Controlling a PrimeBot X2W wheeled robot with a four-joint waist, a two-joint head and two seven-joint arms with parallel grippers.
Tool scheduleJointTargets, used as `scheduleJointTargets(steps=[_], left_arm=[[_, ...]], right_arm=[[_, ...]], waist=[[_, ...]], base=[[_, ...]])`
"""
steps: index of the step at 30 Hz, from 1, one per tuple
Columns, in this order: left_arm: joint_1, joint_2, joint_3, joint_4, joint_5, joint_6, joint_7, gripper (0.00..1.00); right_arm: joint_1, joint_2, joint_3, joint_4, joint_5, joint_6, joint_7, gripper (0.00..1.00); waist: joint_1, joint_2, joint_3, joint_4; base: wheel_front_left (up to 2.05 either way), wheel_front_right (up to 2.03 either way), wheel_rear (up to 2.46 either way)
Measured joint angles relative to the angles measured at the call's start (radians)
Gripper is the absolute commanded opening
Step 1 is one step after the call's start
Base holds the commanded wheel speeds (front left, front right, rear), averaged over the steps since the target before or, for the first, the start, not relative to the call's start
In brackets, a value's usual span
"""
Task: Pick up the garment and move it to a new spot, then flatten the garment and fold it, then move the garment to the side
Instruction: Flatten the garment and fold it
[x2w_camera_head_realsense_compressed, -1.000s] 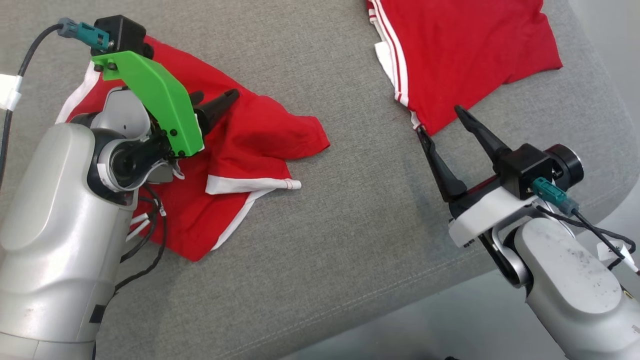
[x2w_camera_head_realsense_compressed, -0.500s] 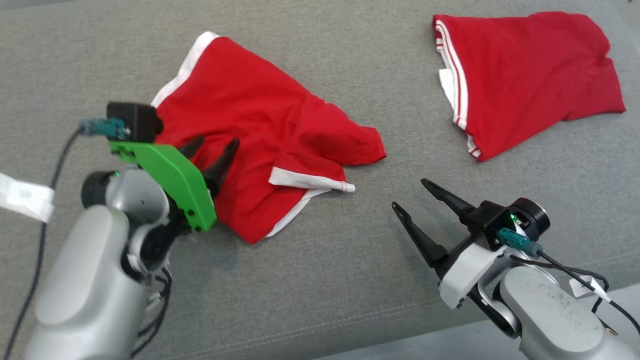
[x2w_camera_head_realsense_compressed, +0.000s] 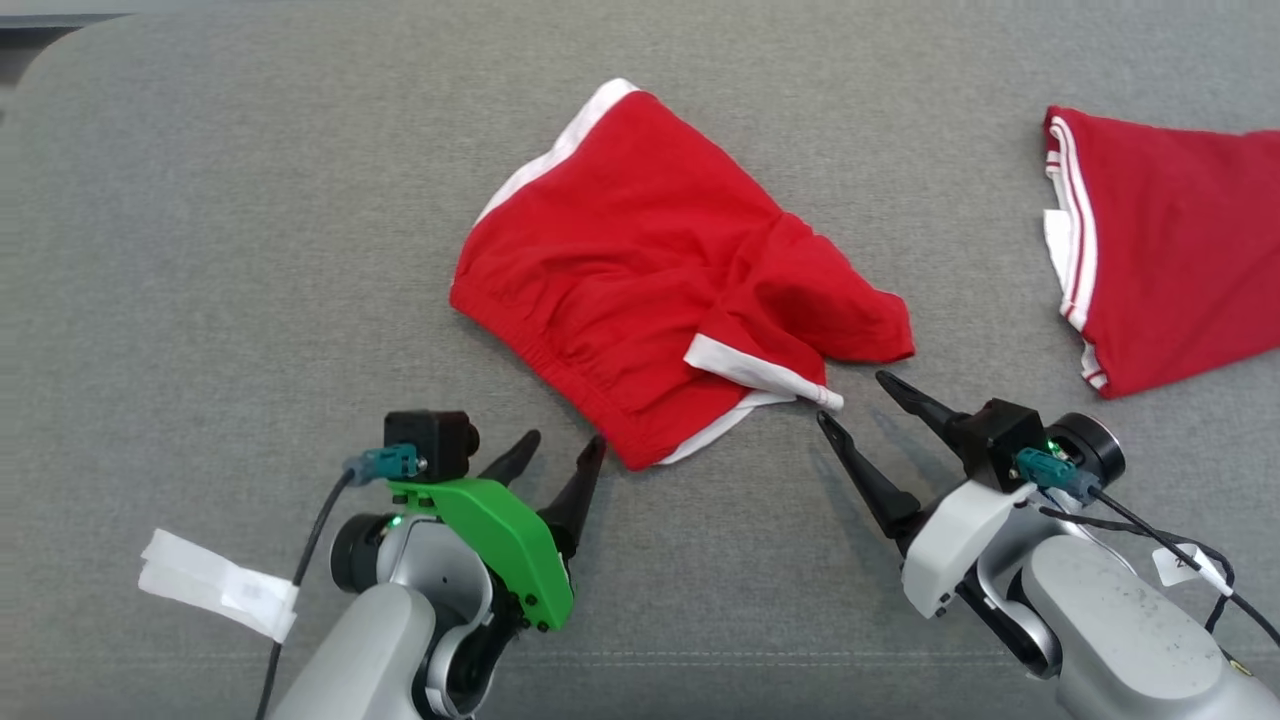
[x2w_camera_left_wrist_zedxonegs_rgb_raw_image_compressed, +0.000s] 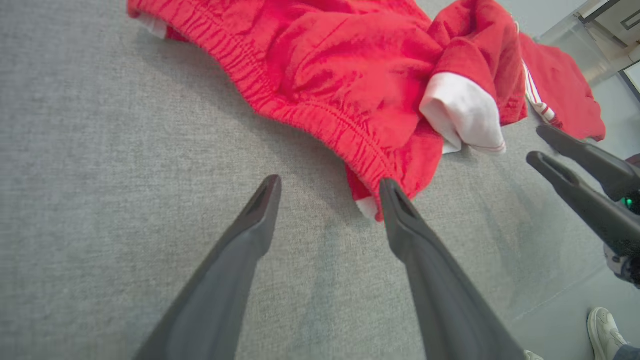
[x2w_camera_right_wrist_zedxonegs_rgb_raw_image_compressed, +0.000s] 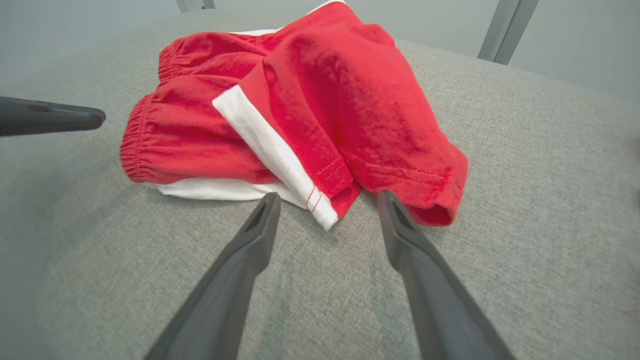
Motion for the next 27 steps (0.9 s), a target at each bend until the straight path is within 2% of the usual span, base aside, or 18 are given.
scheduleJointTargets(steps=[6,10,15,27], left_arm=[[0.043,-0.001,-0.034,0.036,-0.015,-0.011,-0.018,1.00],[0.048,-0.001,-0.050,0.046,-0.023,-0.028,-0.032,1.00],[0.048,-0.002,-0.065,0.056,-0.022,-0.053,-0.054,1.00],[0.021,-0.007,-0.088,0.068,-0.001,-0.072,-0.103,1.00]], right_arm=[[0.014,0.004,0.001,0.040,0.029,0.006,0.023,1.00],[0.014,0.011,0.004,0.058,0.036,0.013,0.032,1.00],[0.013,0.011,0.001,0.072,0.037,0.013,0.035,1.00],[-0.019,0.011,-0.018,0.117,0.046,0.013,0.045,1.00]], waist=[[0.0000,0.0000,-0.023,0.070],[0.0000,0.0000,-0.036,0.091],[0.0000,0.0000,-0.035,0.092],[0.0000,0.0000,-0.010,0.076]], base=[[0.00,0.00,0.00],[0.00,0.00,0.00],[0.00,0.00,0.00],[0.00,0.00,0.00]])
